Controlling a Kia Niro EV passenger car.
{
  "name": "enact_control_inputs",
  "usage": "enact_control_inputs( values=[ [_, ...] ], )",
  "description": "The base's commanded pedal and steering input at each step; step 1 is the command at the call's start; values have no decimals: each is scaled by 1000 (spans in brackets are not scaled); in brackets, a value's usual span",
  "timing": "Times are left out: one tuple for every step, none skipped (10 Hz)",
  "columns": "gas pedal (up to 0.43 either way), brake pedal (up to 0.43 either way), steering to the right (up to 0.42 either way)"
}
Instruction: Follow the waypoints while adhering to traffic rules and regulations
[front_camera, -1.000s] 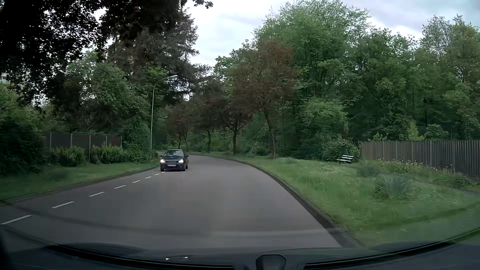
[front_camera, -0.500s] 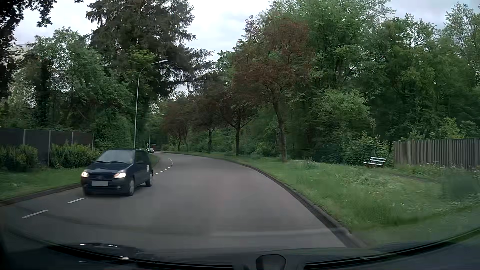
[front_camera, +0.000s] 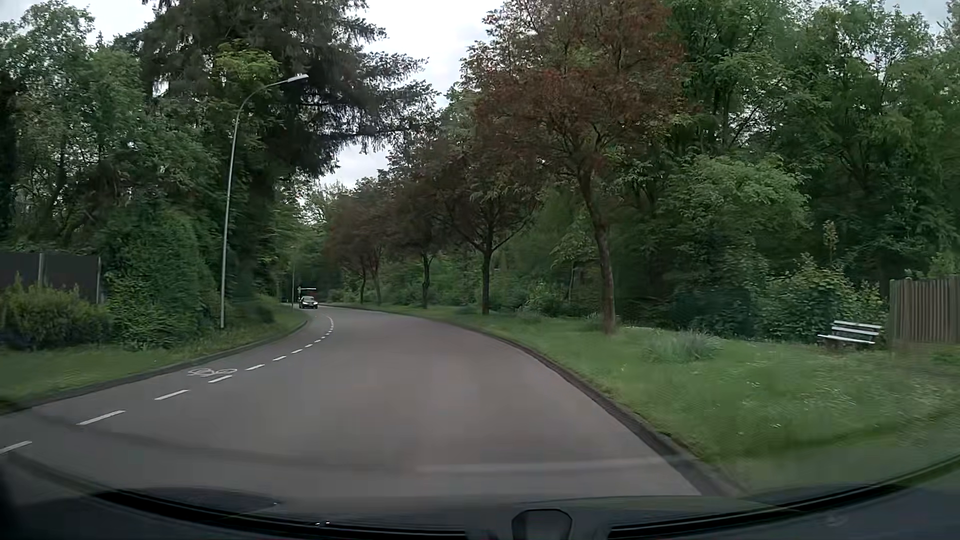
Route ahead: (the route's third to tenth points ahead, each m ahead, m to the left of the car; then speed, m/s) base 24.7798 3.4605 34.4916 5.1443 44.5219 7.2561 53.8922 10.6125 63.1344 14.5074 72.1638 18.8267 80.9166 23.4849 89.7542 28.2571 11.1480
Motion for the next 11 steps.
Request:
enact_control_inputs(
  values=[
    [87,0,-24],
    [87,0,-27],
    [87,0,-29],
    [87,0,-31],
    [87,0,-31],
    [87,0,-31],
    [87,0,-31],
    [87,0,-32],
    [87,0,-33],
    [87,0,-33],
    [87,0,-33]
  ],
)
